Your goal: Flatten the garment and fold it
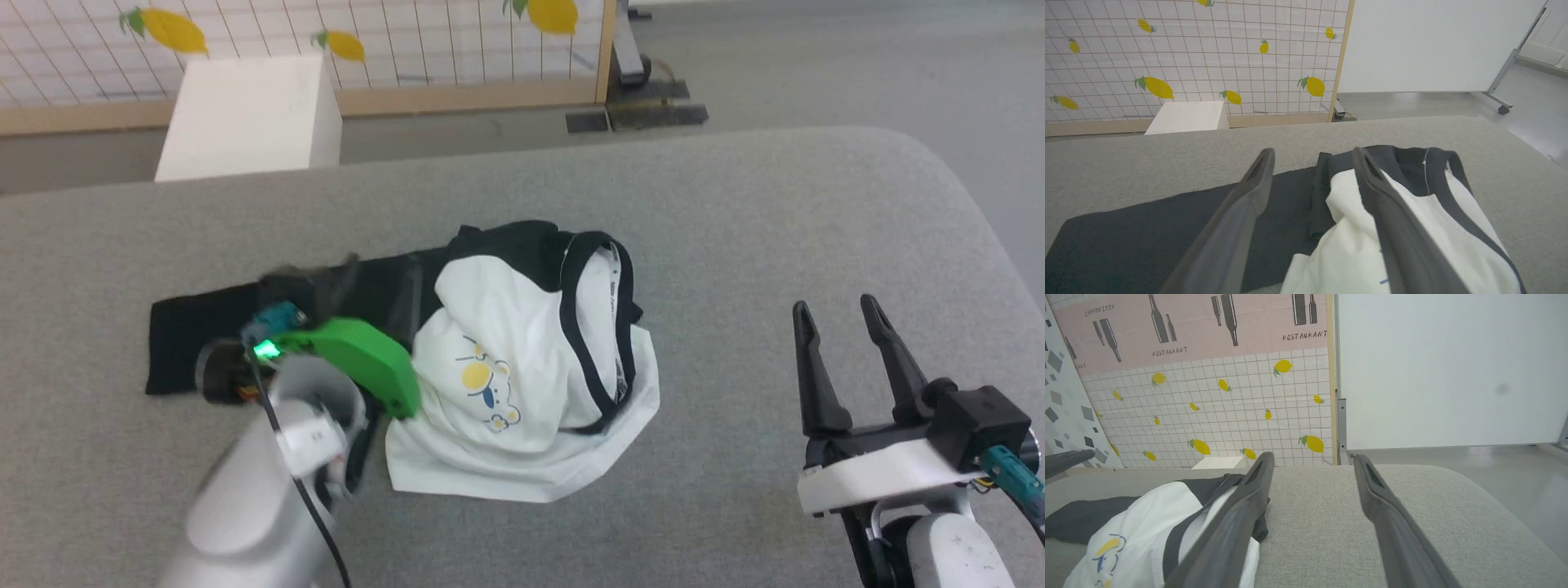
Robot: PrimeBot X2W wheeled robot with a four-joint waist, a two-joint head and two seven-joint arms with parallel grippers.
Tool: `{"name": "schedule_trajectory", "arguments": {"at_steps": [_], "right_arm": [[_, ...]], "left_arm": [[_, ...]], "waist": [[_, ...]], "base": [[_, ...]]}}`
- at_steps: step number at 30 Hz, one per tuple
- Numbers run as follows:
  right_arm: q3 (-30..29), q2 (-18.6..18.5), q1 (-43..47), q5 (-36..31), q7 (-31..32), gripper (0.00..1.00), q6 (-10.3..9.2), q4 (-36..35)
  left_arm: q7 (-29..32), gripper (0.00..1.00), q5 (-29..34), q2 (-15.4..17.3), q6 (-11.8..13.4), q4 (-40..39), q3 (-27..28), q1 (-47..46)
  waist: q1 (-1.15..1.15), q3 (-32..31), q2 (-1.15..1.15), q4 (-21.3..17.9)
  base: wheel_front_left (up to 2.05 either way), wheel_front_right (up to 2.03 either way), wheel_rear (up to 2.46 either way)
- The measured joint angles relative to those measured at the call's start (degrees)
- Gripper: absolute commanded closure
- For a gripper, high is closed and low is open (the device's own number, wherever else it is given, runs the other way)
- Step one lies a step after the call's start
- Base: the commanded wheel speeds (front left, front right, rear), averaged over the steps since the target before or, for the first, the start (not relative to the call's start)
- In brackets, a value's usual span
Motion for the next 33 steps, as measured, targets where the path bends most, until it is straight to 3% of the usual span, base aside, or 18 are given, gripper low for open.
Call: {"name": "schedule_trajectory", "arguments": {"at_steps": [5,9,18,23,24,26,30,33], "right_arm": [[0.74,0.0,-1.81,0.55,-0.22,0.0,0.0,-0.42],[2.26,0.0,-4.52,1.26,-0.75,0.0,0.0,-0.12],[4.79,0.0,-8.86,3.05,-1.83,0.0,0.0,1.51],[5.42,-0.01,-9.27,3.6,-2.09,0.0,0.0,2.67],[5.42,-0.01,-9.27,3.61,-2.09,0.0,0.0,2.82],[5.34,-0.01,-9.27,3.66,-2.21,0.0,0.0,2.87],[5.05,-0.03,-9.24,3.66,-2.25,0.0,0.0,2.93],[4.76,-0.01,-9.07,3.48,-2.25,0.0,0.0,3.03]], "left_arm": [[2.03,0.0,2.56,2.5,0.58,5.32,-0.09,-7.1],[6.68,0.0,4.02,4.71,-1.4,11.35,-1.44,-14.58],[25.71,0.0,2.38,5.67,-5.58,23.34,-3.02,-25.42],[33.88,0.0,0.45,6.21,-6.01,25.37,-2.78,-29.36],[35.94,0.42,-0.34,6.49,-6.47,25.5,-2.7,-29.93],[39.57,1.0,-1.72,6.92,-7.28,25.39,-2.4,-30.52],[43.01,1.0,-4.22,6.6,-9.45,23.24,-2.5,-29.26],[38.45,1.0,-4.3,6.64,-9.92,20.39,-2.55,-25.56]], "waist": [[0.0,3.7,0.0,-0.61],[0.0,7.55,0.0,-1.47],[0.01,16.01,0.0,-4.72],[0.01,18.81,0.0,-7.07],[0.0,19.13,0.0,-7.57],[0.01,19.45,0.0,-8.33],[0.01,18.69,0.0,-8.82],[0.01,17.39,0.0,-8.75]], "base": [[0.0,0.0,0.0],[0.0,0.0,0.0],[0.0,0.0,0.0],[0.0,0.0,0.0],[0.0,0.0,0.0],[0.0,0.0,0.0],[0.0,0.0,0.0],[0.0,0.0,0.0]]}}
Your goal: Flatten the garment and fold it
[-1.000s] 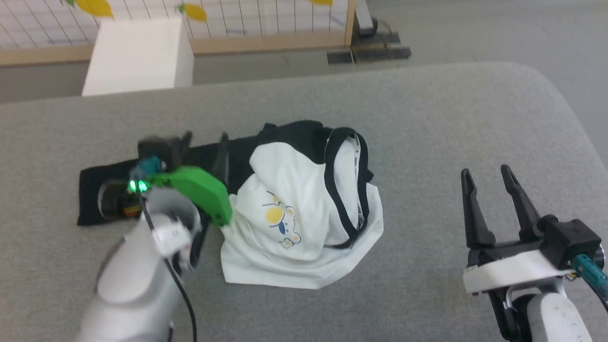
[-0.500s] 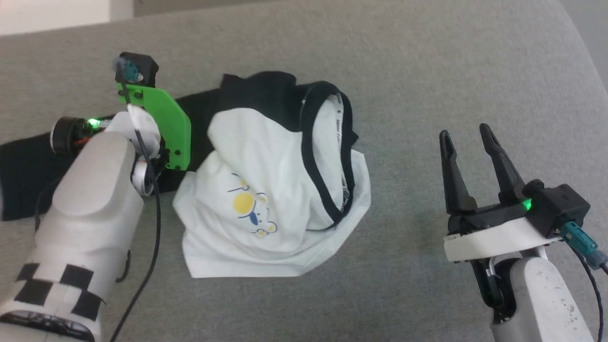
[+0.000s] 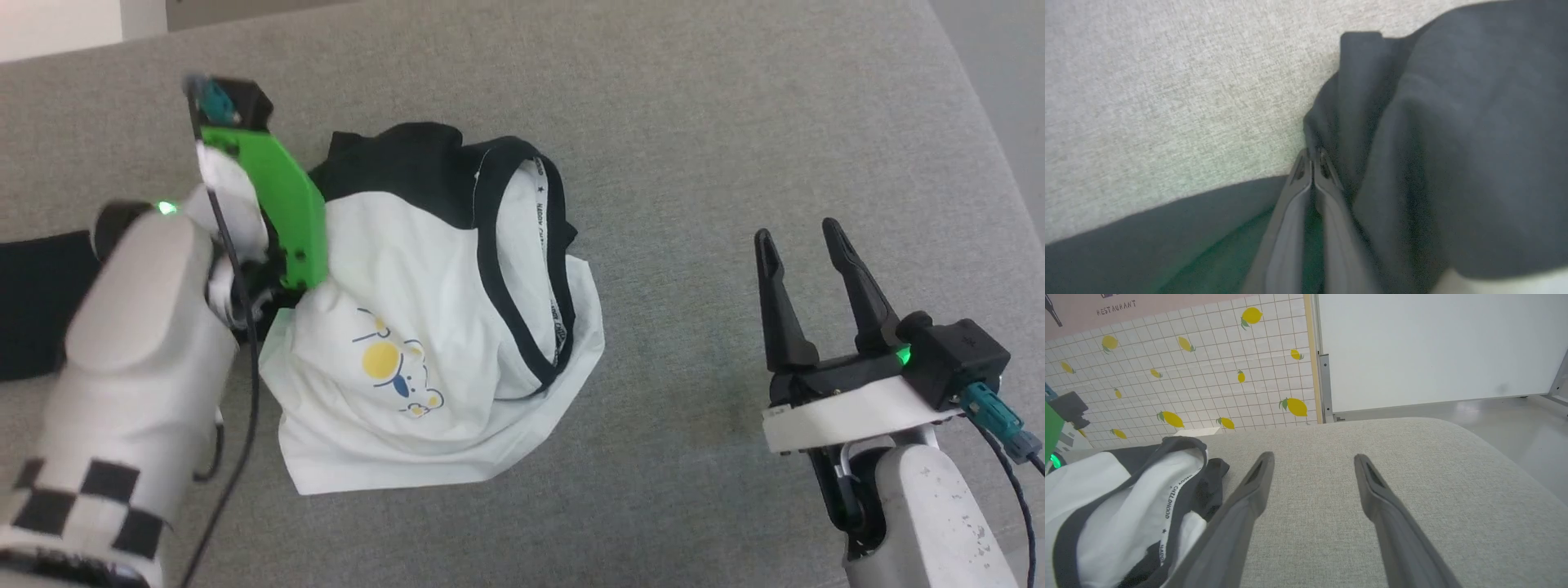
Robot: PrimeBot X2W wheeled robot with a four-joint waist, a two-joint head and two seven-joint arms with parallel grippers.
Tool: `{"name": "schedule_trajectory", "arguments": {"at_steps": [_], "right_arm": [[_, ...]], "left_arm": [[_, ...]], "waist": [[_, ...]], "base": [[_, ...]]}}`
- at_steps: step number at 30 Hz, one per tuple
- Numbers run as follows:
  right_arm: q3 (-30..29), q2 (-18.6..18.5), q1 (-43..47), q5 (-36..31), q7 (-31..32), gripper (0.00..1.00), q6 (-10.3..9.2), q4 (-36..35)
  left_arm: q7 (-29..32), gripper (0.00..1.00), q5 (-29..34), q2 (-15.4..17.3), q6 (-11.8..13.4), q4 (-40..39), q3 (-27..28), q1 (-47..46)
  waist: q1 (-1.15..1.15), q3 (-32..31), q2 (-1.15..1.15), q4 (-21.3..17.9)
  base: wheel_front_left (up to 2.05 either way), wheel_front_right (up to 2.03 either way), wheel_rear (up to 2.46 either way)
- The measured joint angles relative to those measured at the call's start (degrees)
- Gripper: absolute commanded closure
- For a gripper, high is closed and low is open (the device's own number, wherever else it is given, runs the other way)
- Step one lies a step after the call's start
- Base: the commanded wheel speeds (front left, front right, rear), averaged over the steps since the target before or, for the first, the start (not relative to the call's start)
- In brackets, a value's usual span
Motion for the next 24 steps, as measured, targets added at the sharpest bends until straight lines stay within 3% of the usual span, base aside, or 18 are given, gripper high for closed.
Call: {"name": "schedule_trajectory", "arguments": {"at_steps": [4,7,10,15,24], "right_arm": [[-0.87,-0.03,1.24,-0.68,-0.01,0.0,0.0,0.37],[-1.49,-0.02,3.27,-1.26,-0.01,0.0,0.0,1.08],[-1.98,-0.03,4.69,-1.57,-0.02,0.0,0.0,1.25],[-2.77,-0.03,6.36,-1.99,0.02,0.0,0.0,1.27],[-3.75,-0.01,7.55,-3.04,2.64,0.0,0.0,0.12]], "left_arm": [[-11.66,1.0,0.62,-0.53,1.02,-3.64,0.79,6.7],[-22.75,1.0,0.68,-1.02,4.5,-7.54,3.57,14.41],[-29.42,1.0,0.45,-0.24,7.86,-11.85,6.79,19.51],[-35.55,1.0,-0.73,2.18,13.35,-19.89,12.16,29.94],[-37.35,1.0,-2.35,5.22,23.04,-29.82,18.81,48.01]], "waist": [[0.0,-2.64,0.0,0.67],[0.0,-6.15,0.0,2.05],[0.0,-8.93,0.0,3.41],[0.0,-12.99,0.0,6.35],[0.0,-16.79,0.0,12.64]], "base": [[0.0,0.0,0.0],[0.0,0.0,0.0],[0.0,0.0,0.0],[0.0,0.0,0.0],[0.0,0.0,0.0]]}}
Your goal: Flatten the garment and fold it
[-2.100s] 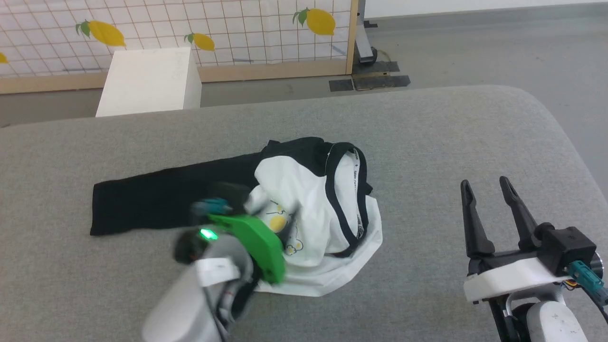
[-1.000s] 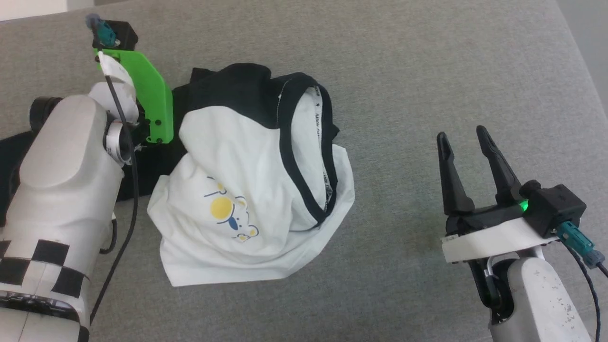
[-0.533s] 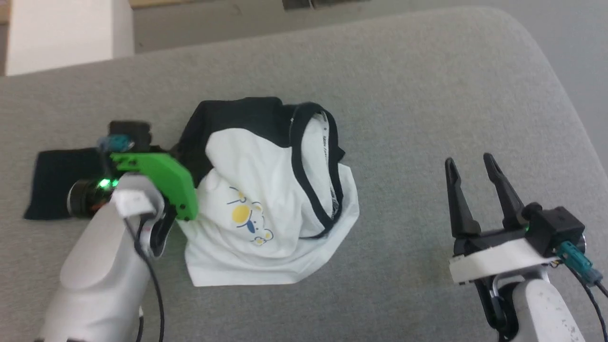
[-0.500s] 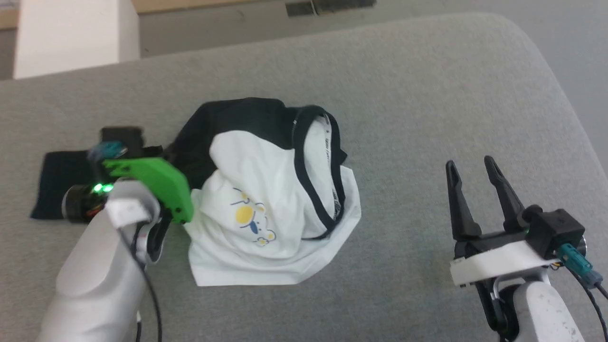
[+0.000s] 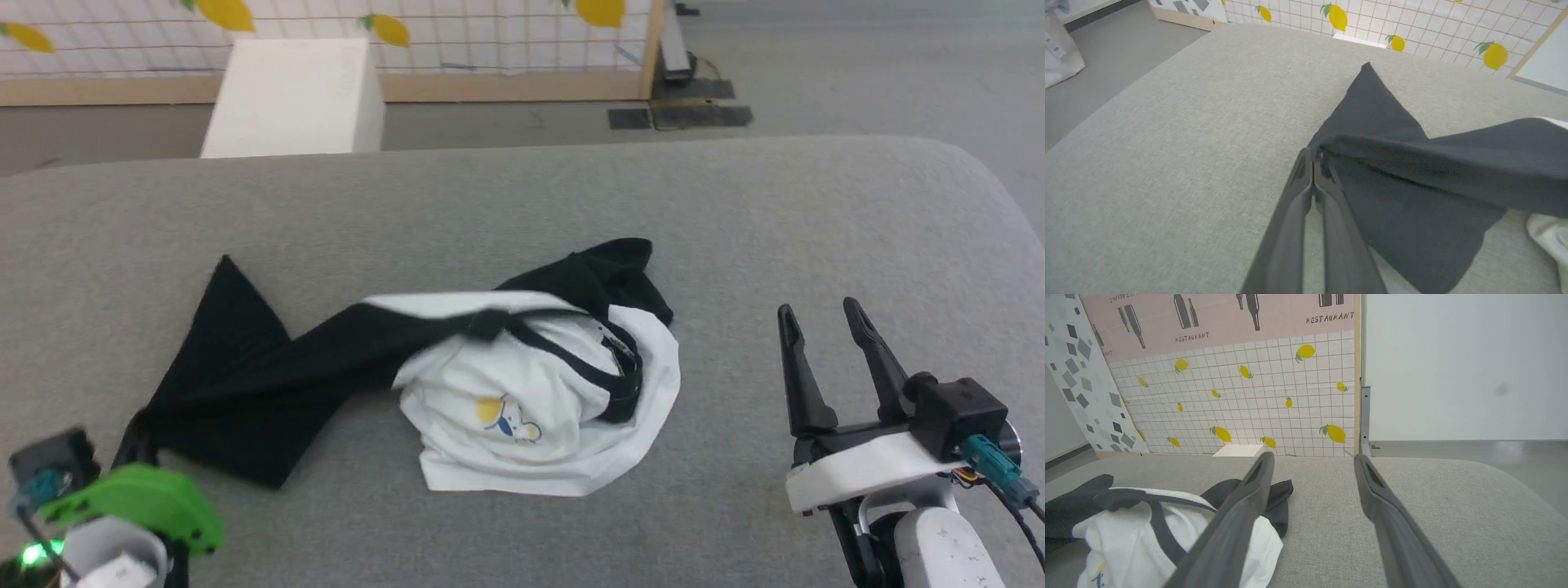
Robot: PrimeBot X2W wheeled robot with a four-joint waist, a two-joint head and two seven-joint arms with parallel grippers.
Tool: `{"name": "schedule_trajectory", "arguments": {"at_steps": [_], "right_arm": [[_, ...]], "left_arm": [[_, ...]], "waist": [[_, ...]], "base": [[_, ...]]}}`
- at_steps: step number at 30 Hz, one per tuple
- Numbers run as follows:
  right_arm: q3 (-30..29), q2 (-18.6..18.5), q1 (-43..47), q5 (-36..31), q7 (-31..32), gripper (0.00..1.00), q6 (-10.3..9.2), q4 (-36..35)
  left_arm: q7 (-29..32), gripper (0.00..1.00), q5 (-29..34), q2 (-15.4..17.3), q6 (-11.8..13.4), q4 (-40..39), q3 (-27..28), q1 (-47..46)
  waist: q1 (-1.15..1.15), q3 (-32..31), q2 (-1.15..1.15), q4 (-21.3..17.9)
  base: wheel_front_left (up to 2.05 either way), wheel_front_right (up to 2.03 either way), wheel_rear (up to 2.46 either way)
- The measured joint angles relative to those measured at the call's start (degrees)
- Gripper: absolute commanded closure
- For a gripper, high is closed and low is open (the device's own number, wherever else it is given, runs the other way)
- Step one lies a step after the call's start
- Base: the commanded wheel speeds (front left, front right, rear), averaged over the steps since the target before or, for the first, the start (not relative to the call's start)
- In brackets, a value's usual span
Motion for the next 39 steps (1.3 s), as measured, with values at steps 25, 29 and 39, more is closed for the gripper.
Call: {"name": "schedule_trajectory", "arguments": {"at_steps": [25,29,39], "right_arm": [[-5.84,0.0,-23.23,-8.76,42.48,0.0,0.0,20.05],[-4.04,0.05,-24.91,-8.8,50.22,0.69,-0.01,21.72],[-10.83,0.11,-21.77,-9.83,35.93,1.0,-0.01,10.22]], "left_arm": [[-13.32,0.0,17.44,-21.17,-10.34,-10.91,8.51,-1.6],[-13.3,0.0,18.42,-21.95,-12.84,-10.11,10.14,-1.74],[-13.32,0.0,19.68,-22.15,-14.27,-7.64,11.39,-1.48]], "waist": [[0.0,8.4,0.0,13.67],[0.0,10.08,0.0,15.16],[0.0,7.34,0.0,13.4]], "base": [[0.0,0.0,0.0],[0.0,0.0,0.0],[0.0,0.0,0.0]]}}
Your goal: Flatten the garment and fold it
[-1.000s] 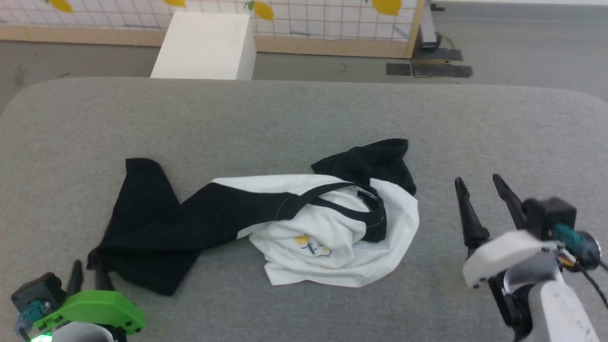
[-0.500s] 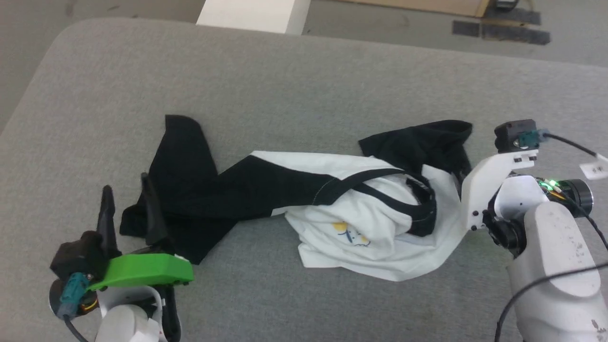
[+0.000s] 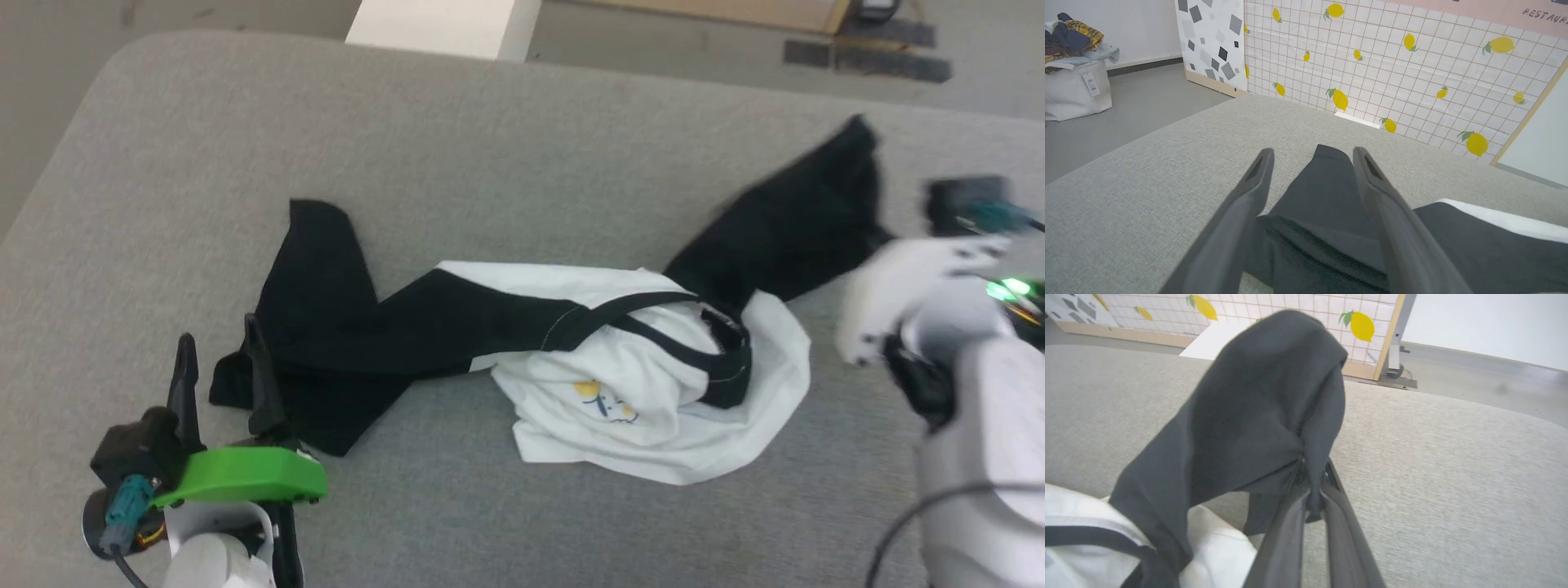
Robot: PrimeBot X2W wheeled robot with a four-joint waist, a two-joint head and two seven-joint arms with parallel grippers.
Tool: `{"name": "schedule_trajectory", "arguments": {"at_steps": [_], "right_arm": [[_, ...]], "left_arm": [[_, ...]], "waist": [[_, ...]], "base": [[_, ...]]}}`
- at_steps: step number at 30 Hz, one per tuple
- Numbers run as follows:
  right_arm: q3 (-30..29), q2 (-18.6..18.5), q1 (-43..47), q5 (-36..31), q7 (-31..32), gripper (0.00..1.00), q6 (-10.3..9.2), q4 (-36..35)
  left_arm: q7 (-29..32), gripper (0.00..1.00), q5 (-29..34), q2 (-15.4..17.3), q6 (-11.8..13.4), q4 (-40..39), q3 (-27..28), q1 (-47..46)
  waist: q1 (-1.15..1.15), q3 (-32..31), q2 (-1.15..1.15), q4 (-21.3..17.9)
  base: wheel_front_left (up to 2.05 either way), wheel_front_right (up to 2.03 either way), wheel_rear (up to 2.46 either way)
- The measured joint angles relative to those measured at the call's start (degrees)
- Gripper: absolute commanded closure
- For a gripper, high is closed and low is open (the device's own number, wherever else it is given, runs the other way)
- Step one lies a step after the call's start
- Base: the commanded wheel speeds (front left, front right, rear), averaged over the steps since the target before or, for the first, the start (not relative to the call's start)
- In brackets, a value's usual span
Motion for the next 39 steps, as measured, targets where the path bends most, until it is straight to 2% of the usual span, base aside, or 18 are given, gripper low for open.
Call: {"name": "schedule_trajectory", "arguments": {"at_steps": [3,6,9,14,15,16,18,21,25,28,31,33,39], "right_arm": [[-4.94,-0.01,4.21,-0.68,-2.31,1.0,0.0,-4.6],[-10.54,-0.02,9.63,-1.02,-0.92,1.0,0.0,-9.07],[-16.31,-0.09,16.22,-0.97,4.63,1.0,0.0,-12.41],[-19.59,-0.05,25.78,3.19,15.52,1.0,0.0,-14.41],[-19.38,0.0,27.39,3.85,16.4,0.24,0.0,-15.18],[-19.14,0.01,28.54,4.21,16.26,0.0,0.0,-16.41],[-17.9,-0.07,29.47,4.37,13.03,0.0,-0.01,-19.04],[-13.83,-0.16,29.66,6.46,3.34,0.0,0.0,-22.58],[-4.44,-0.3,29.8,6.12,-7.38,0.0,-0.01,-24.82],[5.53,-0.25,29.79,5.71,-10.78,0.0,-0.01,-25.15],[13.48,-0.67,28.81,3.93,-10.73,0.0,0.0,-23.6],[18.37,-2.77,26.87,3.36,-8.79,0.0,0.0,-21.0],[24.74,-7.68,18.75,3.19,-1.42,0.0,0.0,-12.22]], "left_arm": [[0.0,0.0,0.3,-0.01,-0.16,0.3,-0.11,1.07],[0.0,0.0,0.69,-0.03,-0.26,0.7,-0.16,2.12],[0.0,0.0,0.94,-0.04,-0.75,1.19,-0.14,2.56],[0.0,0.0,1.02,-0.05,-0.85,1.63,-0.15,3.07],[0.0,0.0,1.03,-0.05,-1.05,1.78,-0.26,3.14],[0.0,0.0,1.09,-0.07,-1.21,1.82,-0.35,3.17],[0.0,0.0,1.09,-0.08,-1.24,1.86,-0.45,3.2],[0.0,0.0,1.16,-0.11,-1.3,1.88,-0.56,3.2],[0.0,0.0,1.16,-0.14,-1.58,2.03,-0.66,3.2],[0.0,0.0,1.19,-0.14,-1.74,2.03,-0.86,3.18],[0.0,0.0,1.24,-0.14,-1.75,1.75,-0.88,3.08],[0.0,0.0,1.24,-0.14,-1.76,1.59,-1.08,2.99],[0.0,0.0,1.19,-0.14,-1.82,1.55,-1.64,1.57]], "waist": [[0.0,-1.78,0.0,-1.3],[0.0,-3.39,0.0,-2.8],[0.0,-4.78,0.0,-4.54],[0.0,-6.33,0.0,-7.01],[0.0,-6.6,0.0,-7.47],[0.0,-6.83,0.0,-7.88],[0.0,-7.19,0.0,-8.48],[0.0,-7.71,0.0,-8.92],[0.0,-8.0,0.0,-8.84],[0.0,-7.92,0.0,-8.58],[0.0,-7.48,0.0,-8.28],[0.0,-7.02,0.0,-8.01],[0.0,-5.16,0.0,-6.52]], "base": [[0.0,0.0,0.0],[0.0,0.0,0.0],[0.0,0.0,0.0],[0.0,0.0,0.0],[0.0,0.0,0.0],[0.0,0.0,0.0],[0.0,0.0,0.0],[0.0,0.0,0.0],[0.0,0.0,0.0],[0.0,0.0,0.0],[0.0,0.0,0.0],[0.0,0.0,0.0],[0.0,0.0,0.0]]}}
